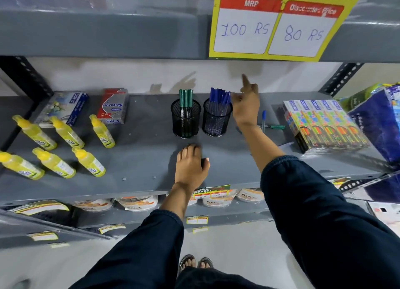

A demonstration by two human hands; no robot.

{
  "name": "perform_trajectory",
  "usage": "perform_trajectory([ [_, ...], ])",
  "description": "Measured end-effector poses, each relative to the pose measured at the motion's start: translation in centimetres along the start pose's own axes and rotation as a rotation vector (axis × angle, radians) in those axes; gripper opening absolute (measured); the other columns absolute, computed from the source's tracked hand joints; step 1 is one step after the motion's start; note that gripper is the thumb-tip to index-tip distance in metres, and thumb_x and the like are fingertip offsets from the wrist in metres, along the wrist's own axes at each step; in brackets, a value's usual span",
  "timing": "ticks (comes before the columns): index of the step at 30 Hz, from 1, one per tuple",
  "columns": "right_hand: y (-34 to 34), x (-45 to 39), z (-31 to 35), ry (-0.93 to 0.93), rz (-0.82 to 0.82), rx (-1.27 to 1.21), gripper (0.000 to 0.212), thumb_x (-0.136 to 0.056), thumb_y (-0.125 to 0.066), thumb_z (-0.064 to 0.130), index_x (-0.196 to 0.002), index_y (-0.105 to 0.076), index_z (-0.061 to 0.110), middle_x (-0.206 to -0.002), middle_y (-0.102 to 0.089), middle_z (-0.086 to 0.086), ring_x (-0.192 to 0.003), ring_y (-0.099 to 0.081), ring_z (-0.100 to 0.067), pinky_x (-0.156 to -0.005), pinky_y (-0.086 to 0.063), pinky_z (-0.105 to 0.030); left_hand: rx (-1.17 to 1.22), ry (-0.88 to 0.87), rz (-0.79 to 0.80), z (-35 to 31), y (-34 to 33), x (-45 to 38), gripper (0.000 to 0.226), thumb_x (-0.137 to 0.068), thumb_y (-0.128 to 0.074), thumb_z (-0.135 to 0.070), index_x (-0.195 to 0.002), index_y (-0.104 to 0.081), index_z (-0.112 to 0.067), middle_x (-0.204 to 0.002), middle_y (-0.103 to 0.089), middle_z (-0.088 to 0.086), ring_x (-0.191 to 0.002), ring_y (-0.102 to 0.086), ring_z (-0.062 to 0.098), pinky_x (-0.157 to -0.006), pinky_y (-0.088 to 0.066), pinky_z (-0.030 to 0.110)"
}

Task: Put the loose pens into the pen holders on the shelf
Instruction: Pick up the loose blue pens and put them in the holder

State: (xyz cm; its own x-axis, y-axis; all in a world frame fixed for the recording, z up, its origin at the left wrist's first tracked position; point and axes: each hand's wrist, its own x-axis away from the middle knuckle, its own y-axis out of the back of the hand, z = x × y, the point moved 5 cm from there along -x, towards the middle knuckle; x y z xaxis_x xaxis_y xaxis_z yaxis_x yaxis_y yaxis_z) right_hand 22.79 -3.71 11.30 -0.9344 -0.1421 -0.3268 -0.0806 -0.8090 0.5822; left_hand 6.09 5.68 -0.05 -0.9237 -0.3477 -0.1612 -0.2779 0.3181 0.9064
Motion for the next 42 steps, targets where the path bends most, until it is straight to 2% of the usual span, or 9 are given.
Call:
perform_trajectory([
  [3, 2.9, 0.8, -3.8, -0.202, -0.155, 0.037, 0.040, -0.091, -0.049, 0.005, -0.131, -0.048, 0.003, -0.126, -0.051, -0.022, -0.107, -0.057, -0.035, -0.091, -0.045, -0.038, -0.012, -0.028, 0.015, 0.0, -0.3, -0.1, 0.038, -0.088, -0.048, -0.030, -0.113, -0.051, -0.001, -0.119, -0.056, 0.020, -0.108, -0.050, 0.036, -0.095, -0.039, 0.045],
  [6, 5.4, 2.7, -8.3, -0.429, -0.221, 0.097, 0.032, -0.090, -0.046, 0.005, -0.120, -0.056, 0.000, -0.128, -0.054, -0.023, -0.114, -0.055, -0.034, -0.090, -0.043, -0.038, -0.049, -0.026, 0.016, 0.0, -0.5, -0.2, 0.040, -0.088, -0.052, -0.028, -0.116, -0.050, 0.000, -0.124, -0.054, 0.021, -0.111, -0.049, 0.036, -0.095, -0.038, 0.046],
  [8, 6.5, 3.9, -10.5, -0.443, -0.191, 0.141, 0.030, -0.086, -0.044, -0.001, -0.108, -0.064, 0.000, -0.121, -0.061, -0.025, -0.108, -0.060, -0.037, -0.085, -0.048, -0.040, -0.058, -0.017, 0.015, 0.0, -0.7, -0.3, 0.041, -0.087, -0.053, -0.028, -0.116, -0.051, 0.001, -0.123, -0.055, 0.022, -0.110, -0.049, 0.037, -0.094, -0.039, 0.046],
  [11, 7.0, 5.5, -12.3, -0.288, -0.020, 0.264, 0.031, -0.076, -0.045, -0.010, -0.084, -0.072, 0.004, -0.104, -0.069, -0.027, -0.095, -0.065, -0.040, -0.075, -0.052, -0.037, -0.066, -0.013, 0.018, -0.1, -0.7, -0.3, 0.041, -0.088, -0.053, -0.028, -0.116, -0.051, 0.001, -0.123, -0.054, 0.022, -0.110, -0.048, 0.037, -0.095, -0.038, 0.047],
  [16, 7.1, 7.6, -13.0, -0.115, 0.242, 0.485, 0.045, -0.074, -0.053, -0.016, -0.109, -0.070, 0.006, -0.114, -0.069, -0.020, -0.110, -0.057, -0.038, -0.097, -0.049, -0.043, -0.063, -0.012, 0.014, -0.1, -0.7, -0.2, 0.042, -0.088, -0.053, -0.028, -0.117, -0.050, 0.001, -0.124, -0.054, 0.022, -0.112, -0.047, 0.037, -0.095, -0.037, 0.047],
  [25, 7.5, 7.4, -13.1, -0.020, 0.337, 0.548, 0.037, -0.079, -0.053, -0.013, -0.103, -0.073, 0.006, -0.104, -0.069, -0.026, -0.100, -0.060, -0.042, -0.088, -0.051, -0.043, -0.050, -0.006, 0.016, 0.0, -0.6, -0.2, 0.042, -0.088, -0.053, -0.029, -0.117, -0.050, 0.001, -0.125, -0.054, 0.022, -0.112, -0.048, 0.037, -0.096, -0.039, 0.047],
  [33, 9.0, 5.4, -7.8, 0.119, 0.117, 0.472, 0.030, -0.090, -0.048, -0.002, -0.116, -0.063, 0.006, -0.111, -0.067, -0.021, -0.101, -0.061, -0.040, -0.080, -0.053, -0.043, -0.060, 0.004, 0.034, -0.2, -0.4, -0.1, 0.042, -0.088, -0.052, -0.028, -0.119, -0.050, 0.000, -0.125, -0.054, 0.022, -0.113, -0.047, 0.037, -0.097, -0.038, 0.047],
  [38, 6.0, 2.4, -1.4, 0.049, 0.092, 0.160, 0.069, -0.089, -0.048, 0.000, -0.147, -0.021, 0.027, -0.118, -0.063, -0.017, -0.094, -0.064, -0.036, -0.083, -0.054, -0.048, -0.051, 0.009, 0.045, -0.2, -0.1, 0.1, 0.042, -0.089, -0.051, -0.029, -0.120, -0.049, -0.001, -0.125, -0.054, 0.021, -0.114, -0.047, 0.037, -0.099, -0.036, 0.046],
  [42, 3.6, 1.2, 2.9, 0.169, 0.024, -0.016, 0.068, -0.087, -0.051, -0.005, -0.146, -0.026, 0.018, -0.123, -0.058, -0.018, -0.088, -0.064, -0.034, -0.075, -0.056, -0.047, -0.007, 0.007, 0.009, -0.1, 0.3, 0.3, 0.039, -0.087, -0.049, -0.029, -0.113, -0.052, 0.001, -0.114, -0.058, 0.022, -0.105, -0.052, 0.038, -0.093, -0.041, 0.047],
])
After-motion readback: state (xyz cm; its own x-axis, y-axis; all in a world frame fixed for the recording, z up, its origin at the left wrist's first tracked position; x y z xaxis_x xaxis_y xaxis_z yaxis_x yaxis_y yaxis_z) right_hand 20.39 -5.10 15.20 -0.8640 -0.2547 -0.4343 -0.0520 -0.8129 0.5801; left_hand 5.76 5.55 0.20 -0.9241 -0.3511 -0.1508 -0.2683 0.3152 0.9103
